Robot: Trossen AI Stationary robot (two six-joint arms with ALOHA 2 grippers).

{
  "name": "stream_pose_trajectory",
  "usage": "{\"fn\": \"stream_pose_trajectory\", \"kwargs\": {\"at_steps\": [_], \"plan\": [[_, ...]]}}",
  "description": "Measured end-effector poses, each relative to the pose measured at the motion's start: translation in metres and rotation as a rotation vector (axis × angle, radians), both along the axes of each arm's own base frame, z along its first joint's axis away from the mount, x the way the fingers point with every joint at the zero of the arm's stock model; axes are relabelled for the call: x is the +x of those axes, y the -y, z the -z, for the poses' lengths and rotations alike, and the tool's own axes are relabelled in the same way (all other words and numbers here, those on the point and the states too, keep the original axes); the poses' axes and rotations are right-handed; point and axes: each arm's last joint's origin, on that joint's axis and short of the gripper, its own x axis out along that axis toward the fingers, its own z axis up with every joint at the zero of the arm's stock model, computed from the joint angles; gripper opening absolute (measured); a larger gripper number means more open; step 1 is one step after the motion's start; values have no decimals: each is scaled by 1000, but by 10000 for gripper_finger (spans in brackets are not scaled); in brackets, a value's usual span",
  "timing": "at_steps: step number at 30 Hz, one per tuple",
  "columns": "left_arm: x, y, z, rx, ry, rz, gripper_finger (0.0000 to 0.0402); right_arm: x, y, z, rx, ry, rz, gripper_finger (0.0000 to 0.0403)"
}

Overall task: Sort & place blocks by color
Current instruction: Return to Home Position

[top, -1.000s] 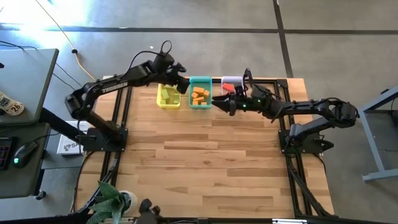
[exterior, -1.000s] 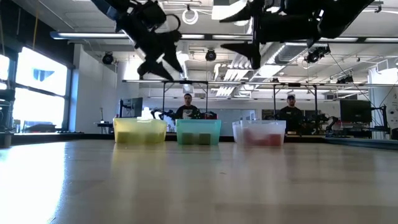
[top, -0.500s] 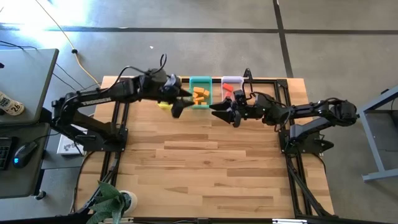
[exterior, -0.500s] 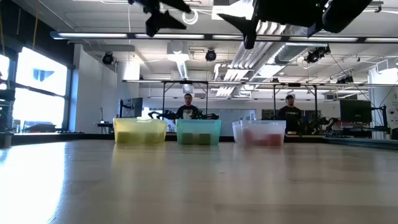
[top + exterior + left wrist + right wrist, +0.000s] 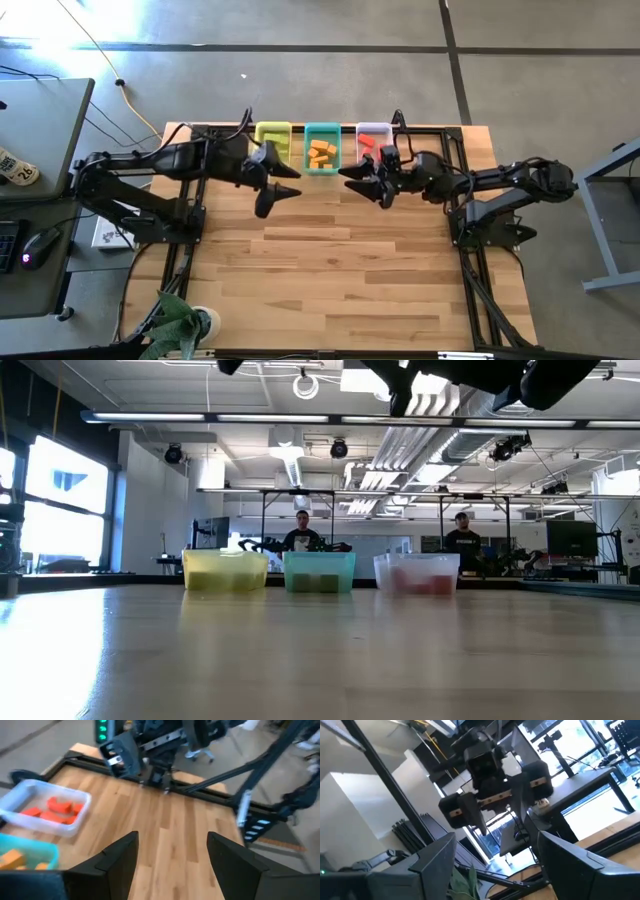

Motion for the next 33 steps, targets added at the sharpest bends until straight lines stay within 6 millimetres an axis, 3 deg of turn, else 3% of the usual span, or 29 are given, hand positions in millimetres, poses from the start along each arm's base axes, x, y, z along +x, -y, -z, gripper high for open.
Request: {"fn": "stream_pose_trajectory", "kwargs": {"at_steps": [6, 15, 24, 33], "plan": [[-17, 13, 23, 11, 10, -41, 225, -1, 6, 0, 12, -1, 12, 268], [-63, 24, 55, -48, 119, 55, 225, -11, 16, -10, 1, 27, 8, 268], [-114, 28, 91, -49, 190, -10, 225, -53, 27, -33, -32, -50, 90, 268], [-144, 32, 128, -75, 284, -24, 225, -103, 11, -47, -123, -146, 258, 268]]}}
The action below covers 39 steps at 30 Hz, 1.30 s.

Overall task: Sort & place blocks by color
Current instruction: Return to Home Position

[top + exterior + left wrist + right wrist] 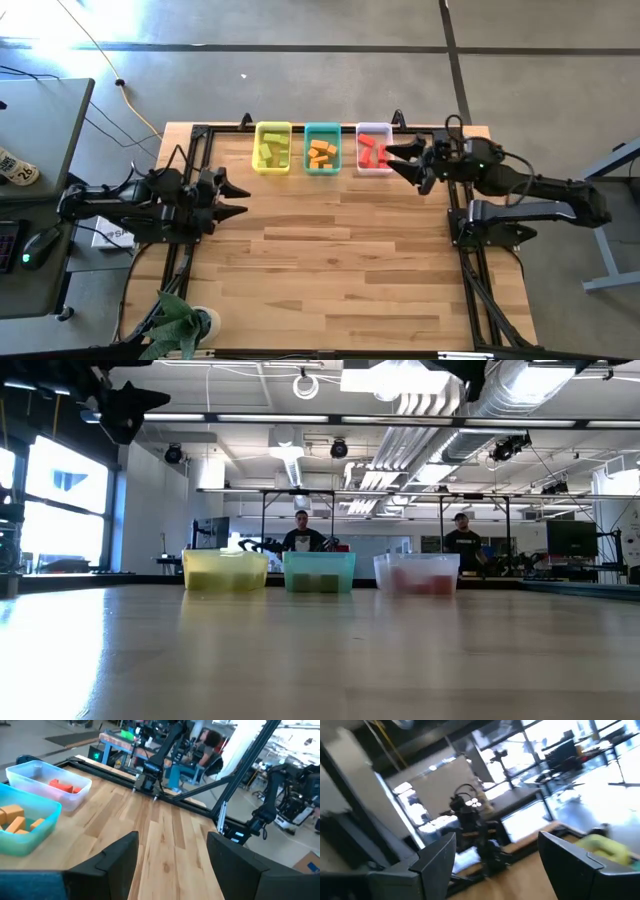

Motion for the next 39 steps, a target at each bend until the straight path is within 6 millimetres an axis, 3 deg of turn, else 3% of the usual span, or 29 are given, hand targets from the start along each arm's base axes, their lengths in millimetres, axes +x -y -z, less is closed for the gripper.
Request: {"fn": "stream_pose_trajectory", "kwargs": {"at_steps": [6, 13, 28, 33, 39], "plan": [[-15, 1, 17, -12, 70, -28, 225, -16, -12, 7, -47, -45, 70, 268], [-25, 3, 33, 0, 139, -24, 225, -31, -19, 47, -3, 12, 76, 268], [-13, 1, 78, -48, 5, -33, 225, -65, -26, 120, 1, 152, 52, 268], [-12, 1, 80, -62, -1, -40, 225, -70, -26, 141, 3, 144, 53, 268], [-12, 0, 81, -60, -10, -71, 225, -73, -27, 148, 2, 81, 50, 268]]}}
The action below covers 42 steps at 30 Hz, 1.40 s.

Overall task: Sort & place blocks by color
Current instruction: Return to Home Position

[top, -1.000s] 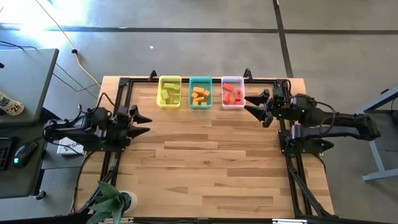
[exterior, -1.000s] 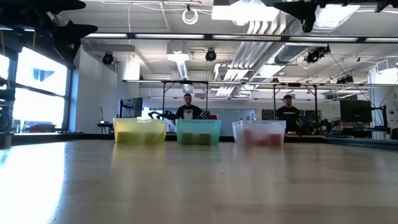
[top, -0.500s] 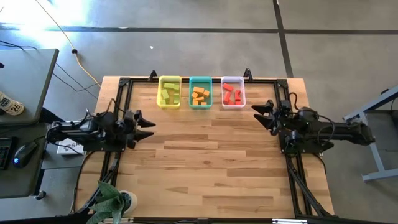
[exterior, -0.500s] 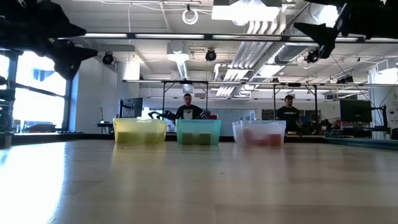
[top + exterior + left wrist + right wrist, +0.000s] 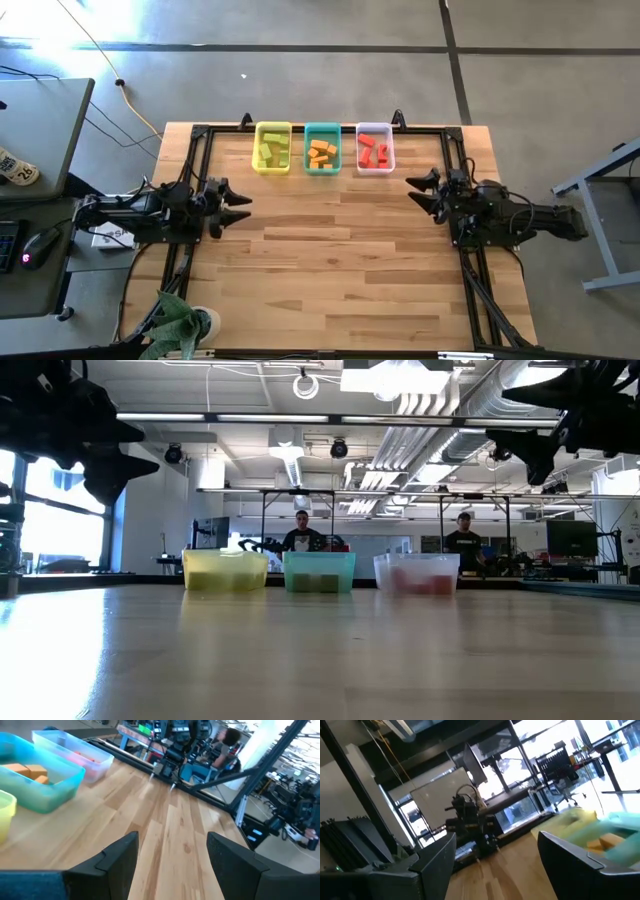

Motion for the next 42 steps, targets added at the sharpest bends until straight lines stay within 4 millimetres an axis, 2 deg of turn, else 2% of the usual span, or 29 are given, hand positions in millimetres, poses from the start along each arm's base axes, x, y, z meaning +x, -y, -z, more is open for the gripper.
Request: {"fn": "stream_pose_trajectory", "kwargs": {"at_steps": [6, 12, 17, 42], "plan": [[0, 0, 0, 2, 0, -13, 225, 1, 0, 10, 22, -98, 4, 268], [0, 0, 0, 2, 0, -13, 225, 2, 0, 24, 128, -224, -7, 268], [0, 0, 0, 2, 0, -13, 225, 2, 0, 24, 239, -213, -29, 268], [0, 0, 0, 2, 0, -13, 225, 2, 0, 24, 233, -218, -27, 268]]}}
